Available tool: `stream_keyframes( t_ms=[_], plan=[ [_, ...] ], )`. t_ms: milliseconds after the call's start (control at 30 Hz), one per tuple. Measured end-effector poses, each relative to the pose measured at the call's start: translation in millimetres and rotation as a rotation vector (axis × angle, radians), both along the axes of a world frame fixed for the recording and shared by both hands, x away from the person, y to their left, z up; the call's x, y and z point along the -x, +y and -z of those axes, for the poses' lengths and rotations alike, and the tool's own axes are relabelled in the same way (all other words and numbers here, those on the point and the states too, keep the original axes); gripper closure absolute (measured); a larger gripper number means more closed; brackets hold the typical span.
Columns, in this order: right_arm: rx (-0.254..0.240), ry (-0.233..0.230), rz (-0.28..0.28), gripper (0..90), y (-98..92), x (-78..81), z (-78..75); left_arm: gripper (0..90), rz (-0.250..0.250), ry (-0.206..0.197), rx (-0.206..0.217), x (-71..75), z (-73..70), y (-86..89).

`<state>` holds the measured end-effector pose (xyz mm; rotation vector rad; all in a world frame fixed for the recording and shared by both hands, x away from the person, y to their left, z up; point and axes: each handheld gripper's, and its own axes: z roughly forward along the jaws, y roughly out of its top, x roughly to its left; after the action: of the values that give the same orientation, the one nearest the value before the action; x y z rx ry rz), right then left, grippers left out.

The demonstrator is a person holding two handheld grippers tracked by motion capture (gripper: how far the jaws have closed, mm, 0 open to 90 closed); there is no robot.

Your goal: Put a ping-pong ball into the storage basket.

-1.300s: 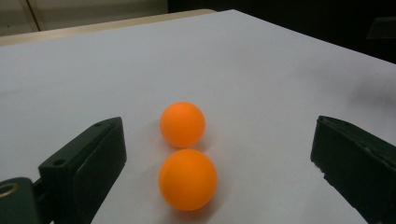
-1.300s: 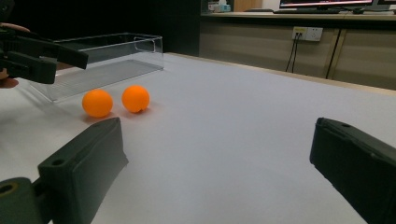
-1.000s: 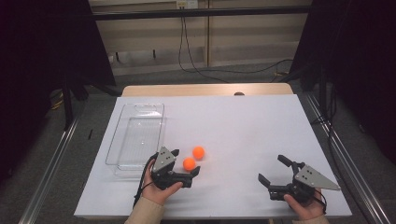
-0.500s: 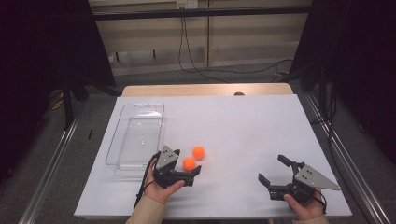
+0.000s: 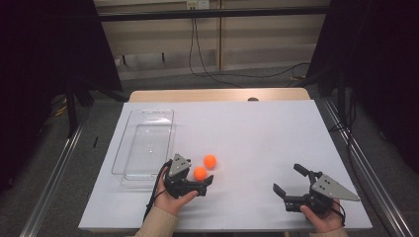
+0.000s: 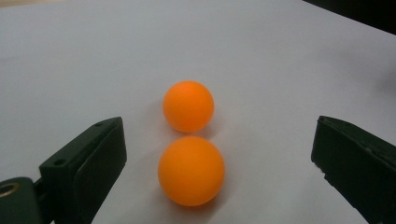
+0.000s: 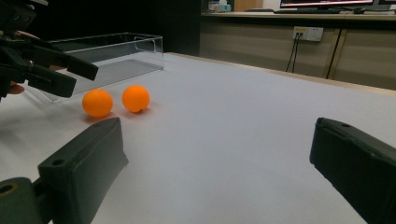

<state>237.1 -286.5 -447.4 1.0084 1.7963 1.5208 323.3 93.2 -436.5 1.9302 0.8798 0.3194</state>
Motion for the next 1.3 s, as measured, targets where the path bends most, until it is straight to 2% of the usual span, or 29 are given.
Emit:
stream_keyframes(
  t_ms=[133,633,1300],
  plan=[
    [0.000,-0.001,-0.002,2.5,0.2,-0.1,0.0,3.3,-0.012,0.019,-0.013,-1.1,1.4,-1.7],
    [-0.002,-0.001,-0.002,2.5,0.3,-0.2,-0.1,6.0,-0.054,0.037,-0.054,-6.5,5.3,-4.1],
    [-0.001,-0.001,-0.004,2.7,0.1,-0.4,0.0,10.7,-0.046,0.061,-0.095,-11.3,11.7,-8.1]
  ],
)
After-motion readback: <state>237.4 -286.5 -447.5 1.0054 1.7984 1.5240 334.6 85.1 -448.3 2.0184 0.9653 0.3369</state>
